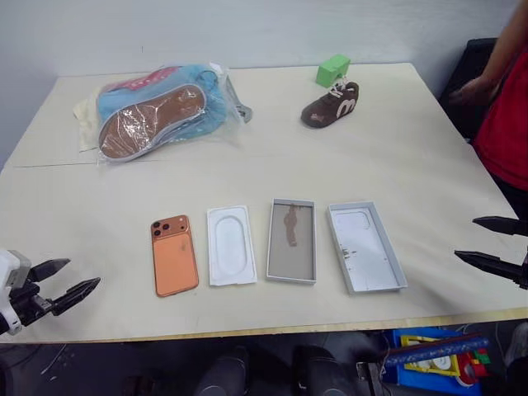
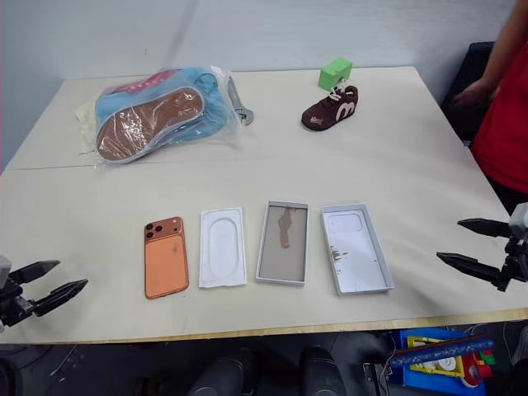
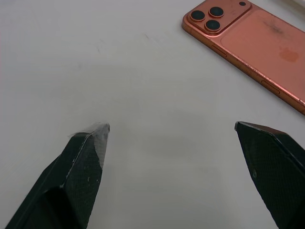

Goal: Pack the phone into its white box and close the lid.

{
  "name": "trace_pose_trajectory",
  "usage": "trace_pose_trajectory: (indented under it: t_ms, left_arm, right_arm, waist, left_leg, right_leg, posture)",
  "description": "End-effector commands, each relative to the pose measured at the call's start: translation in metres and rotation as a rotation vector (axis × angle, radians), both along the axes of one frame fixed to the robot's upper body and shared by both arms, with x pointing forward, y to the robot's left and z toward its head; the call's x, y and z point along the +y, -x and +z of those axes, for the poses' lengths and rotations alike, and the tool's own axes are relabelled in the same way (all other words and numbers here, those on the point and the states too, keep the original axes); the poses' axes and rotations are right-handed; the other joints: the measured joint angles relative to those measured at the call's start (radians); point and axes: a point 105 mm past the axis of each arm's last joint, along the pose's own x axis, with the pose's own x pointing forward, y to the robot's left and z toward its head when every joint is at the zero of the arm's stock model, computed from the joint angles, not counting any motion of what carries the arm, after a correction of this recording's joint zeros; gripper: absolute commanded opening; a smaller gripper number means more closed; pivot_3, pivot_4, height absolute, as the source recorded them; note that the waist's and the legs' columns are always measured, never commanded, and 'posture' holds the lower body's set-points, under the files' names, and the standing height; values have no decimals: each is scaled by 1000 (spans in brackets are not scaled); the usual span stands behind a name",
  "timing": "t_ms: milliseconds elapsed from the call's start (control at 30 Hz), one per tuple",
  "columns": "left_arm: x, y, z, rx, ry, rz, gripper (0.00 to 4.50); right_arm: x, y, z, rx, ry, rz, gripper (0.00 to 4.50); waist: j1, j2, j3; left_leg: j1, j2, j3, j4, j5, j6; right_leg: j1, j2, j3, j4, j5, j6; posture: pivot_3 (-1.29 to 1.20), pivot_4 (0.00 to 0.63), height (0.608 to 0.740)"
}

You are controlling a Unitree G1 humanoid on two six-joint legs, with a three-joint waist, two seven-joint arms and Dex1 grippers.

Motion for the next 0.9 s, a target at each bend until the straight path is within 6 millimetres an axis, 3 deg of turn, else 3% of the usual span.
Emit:
trace_pose_trajectory:
  t_ms: [33, 400, 600, 733, 900]
  left_arm:
    - [-5, -1, 9, -26, -10, -20, 4469]
    - [-7, -5, 4, 1, -18, -4, 4469]
    - [-13, -13, 9, 7, 14, -6, 4469]
    - [-42, -22, 25, 22, 148, -100, 4469]
    - [-89, -15, 32, 189, 318, -294, 4469]
  right_arm:
    - [-1, 1, 3, -21, -8, 10, 4500]
    - [-23, 5, -8, -20, 16, -11, 4500]
    - [-22, 3, -13, -59, 44, -3, 4500]
    - [-4, -1, -8, -99, 52, 59, 4500]
    - [45, -2, 8, -125, 19, 202, 4500]
  waist:
    - [0, 0, 0]
    - [-1, 1, 0]
    - [-1, 1, 0]
    - [-1, 1, 1]
    - [-3, 2, 1]
  left_leg:
    - [0, 0, 0, 0, 0, 0]
    - [0, 0, 1, 0, 0, 0]
    - [0, 0, 0, 0, 0, 0]
    - [0, 0, 0, 1, 0, 0]
    - [0, 0, 0, 1, 0, -1]
  right_leg:
    - [0, 0, 0, 0, 0, 0]
    - [0, 0, 0, 0, 0, 0]
    - [0, 0, 0, 1, 0, 0]
    - [0, 0, 0, 1, 0, 0]
    - [-1, 0, 1, 4, 0, 0]
  posture:
    - [0, 150, 740]
    - [0, 150, 740]
    - [0, 150, 740]
    - [0, 150, 740]
    - [0, 150, 740]
